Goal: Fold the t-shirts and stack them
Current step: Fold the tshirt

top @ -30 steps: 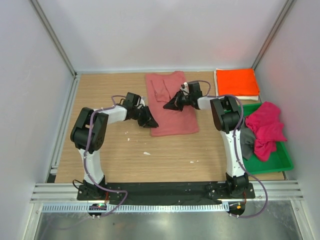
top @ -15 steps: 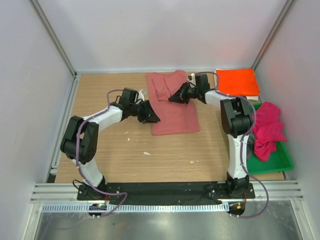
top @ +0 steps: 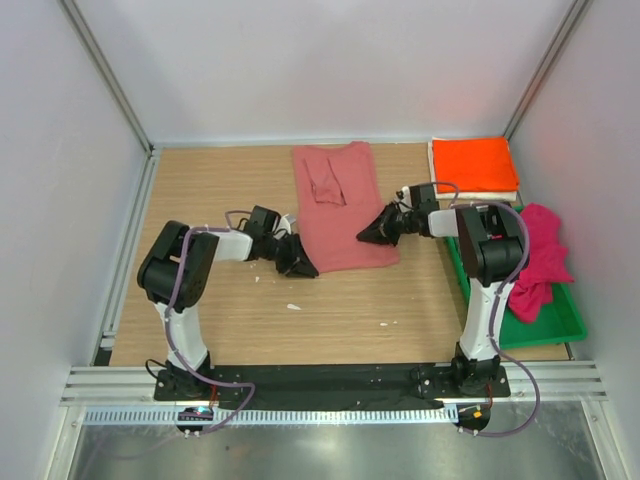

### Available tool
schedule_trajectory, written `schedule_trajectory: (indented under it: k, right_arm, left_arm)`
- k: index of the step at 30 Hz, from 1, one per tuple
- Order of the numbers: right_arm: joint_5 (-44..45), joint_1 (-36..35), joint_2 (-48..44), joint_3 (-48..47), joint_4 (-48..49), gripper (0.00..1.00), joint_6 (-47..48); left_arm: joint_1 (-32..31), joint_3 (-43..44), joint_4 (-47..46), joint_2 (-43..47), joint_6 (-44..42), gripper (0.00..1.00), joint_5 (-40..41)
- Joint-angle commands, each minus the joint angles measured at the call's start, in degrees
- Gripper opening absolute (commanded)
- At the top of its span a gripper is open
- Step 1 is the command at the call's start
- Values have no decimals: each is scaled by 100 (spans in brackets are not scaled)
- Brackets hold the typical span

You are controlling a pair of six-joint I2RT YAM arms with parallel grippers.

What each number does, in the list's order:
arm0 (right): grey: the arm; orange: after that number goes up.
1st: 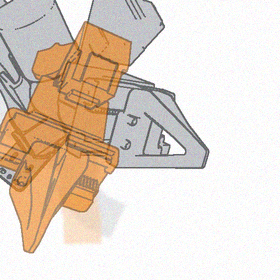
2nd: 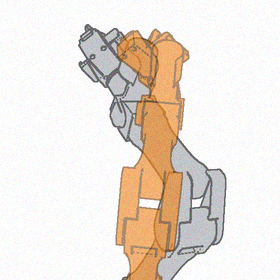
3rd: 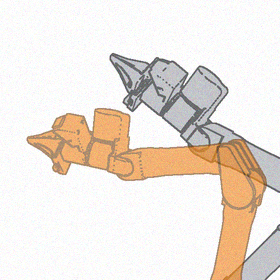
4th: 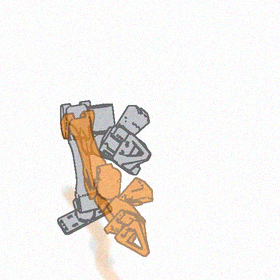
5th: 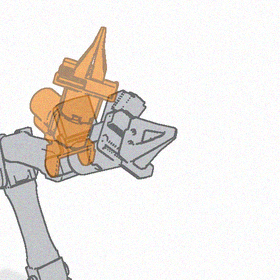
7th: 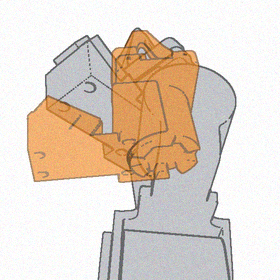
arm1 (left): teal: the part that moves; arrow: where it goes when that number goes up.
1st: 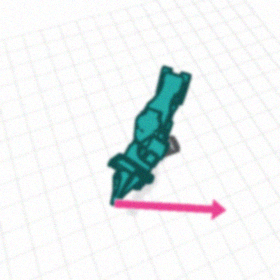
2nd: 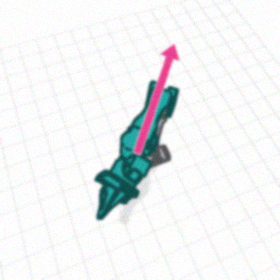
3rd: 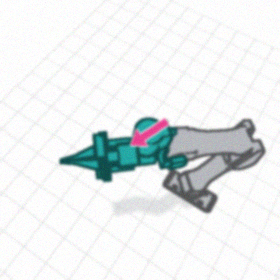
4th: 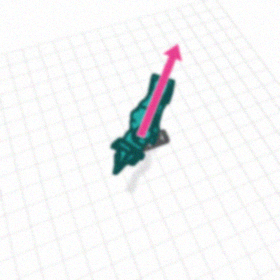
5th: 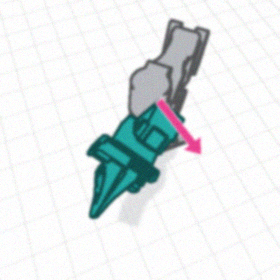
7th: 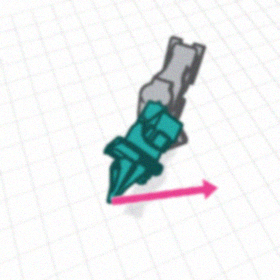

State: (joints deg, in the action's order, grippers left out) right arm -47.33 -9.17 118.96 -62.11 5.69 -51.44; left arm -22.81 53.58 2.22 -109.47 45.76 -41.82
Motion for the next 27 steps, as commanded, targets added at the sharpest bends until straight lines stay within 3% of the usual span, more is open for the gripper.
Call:
schedule_trajectory:
  k: [1,8,14,16,22,27]
  right_arm:
    - [-110,108,-987,-109,-269,14,520]
    - [-110,214,-1848,574,-1123,14,1109]
    - [-48,407,-2096,1936,-605,14,1128]
    - [57,468,-1903,2149,-333,14,1154]
    - [5,486,-1936,2124,-436,14,1188]
    - [92,478,-2464,1650,-1402,21,1329]
  left_arm:
    - [-4,-295,95,136,-383,22,315]
    - [4,-1041,112,566,-454,21,420]
    - [4,-1368,173,1261,-410,23,342]
    - [4,-1281,349,1628,-401,27,341]
    - [66,1,719,1790,-498,43,657]
    - [294,1723,455,449,-243,41,1000]
